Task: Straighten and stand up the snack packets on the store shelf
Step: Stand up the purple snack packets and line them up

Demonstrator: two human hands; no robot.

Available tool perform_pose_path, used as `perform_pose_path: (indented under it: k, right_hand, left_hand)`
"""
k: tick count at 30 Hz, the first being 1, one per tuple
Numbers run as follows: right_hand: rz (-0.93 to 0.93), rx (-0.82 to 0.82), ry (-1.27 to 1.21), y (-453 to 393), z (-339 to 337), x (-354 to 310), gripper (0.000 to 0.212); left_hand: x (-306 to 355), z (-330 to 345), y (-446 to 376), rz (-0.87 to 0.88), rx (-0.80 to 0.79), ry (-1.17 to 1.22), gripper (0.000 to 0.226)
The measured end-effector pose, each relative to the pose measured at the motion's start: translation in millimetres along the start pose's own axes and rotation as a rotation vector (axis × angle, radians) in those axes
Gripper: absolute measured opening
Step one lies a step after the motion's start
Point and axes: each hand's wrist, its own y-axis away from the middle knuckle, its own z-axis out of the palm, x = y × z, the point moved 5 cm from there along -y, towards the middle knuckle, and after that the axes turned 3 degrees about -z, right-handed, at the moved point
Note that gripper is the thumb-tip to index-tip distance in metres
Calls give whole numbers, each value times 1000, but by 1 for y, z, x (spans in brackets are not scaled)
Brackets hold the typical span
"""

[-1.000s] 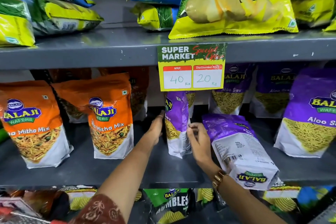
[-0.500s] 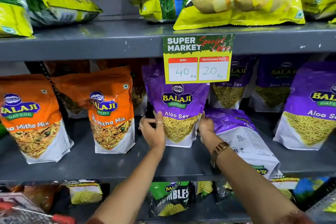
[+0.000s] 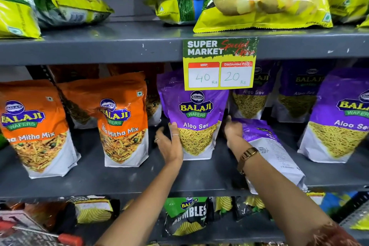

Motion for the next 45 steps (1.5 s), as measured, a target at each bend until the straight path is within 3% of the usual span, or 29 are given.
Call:
perform_pose_path:
  k: [3, 6, 8, 11, 15, 17, 20, 26, 30, 33, 38, 42, 45]
  right_hand:
    - [-127, 108, 51, -14, -43, -15, 42]
    - [-154, 134, 111, -25, -81, -16, 39]
    - [-141, 135, 166, -30, -103, -11, 39]
    - [-128, 108, 262, -37, -125, 2, 38]
    - [-110, 8, 400, -46, -139, 21, 42]
    - [-84, -58, 419, -50, -140, 31, 49]
    - [-46, -169, 388, -54, -136, 45, 38]
    - [48, -260, 112, -67, -131, 65, 48]
    - [52, -188, -79, -66, -136, 64, 27]
    - [-11, -178, -227, -65, -143, 45, 27]
    - [-321, -100, -333, -58, -161, -2, 26]
    - [-435, -104, -413, -53, -168, -3, 50]
    - [-469, -115, -382, -52, -168, 9, 55]
  left_hand:
    - [18, -4, 22, 138, 174, -21, 21]
    - [26, 9, 44, 71, 185, 62, 7]
    - [30, 25, 58, 4, 151, 140, 10]
    - [29, 54, 75, -107, 54, 129, 9]
    - [2, 102, 86, -348, -194, 0, 12]
    - [-13, 120, 90, -464, -286, -135, 38]
    - [-25, 140, 103, -639, -455, -71, 62]
    - [-26, 153, 106, -700, -525, 26, 35]
    - [-22, 152, 103, -666, -449, 67, 12]
    - [-11, 160, 93, -524, -430, 71, 25]
    - [25, 175, 82, -228, -436, 151, 26]
    - [35, 181, 72, -3, -418, 104, 37]
    - [31, 179, 75, 44, -472, 119, 39]
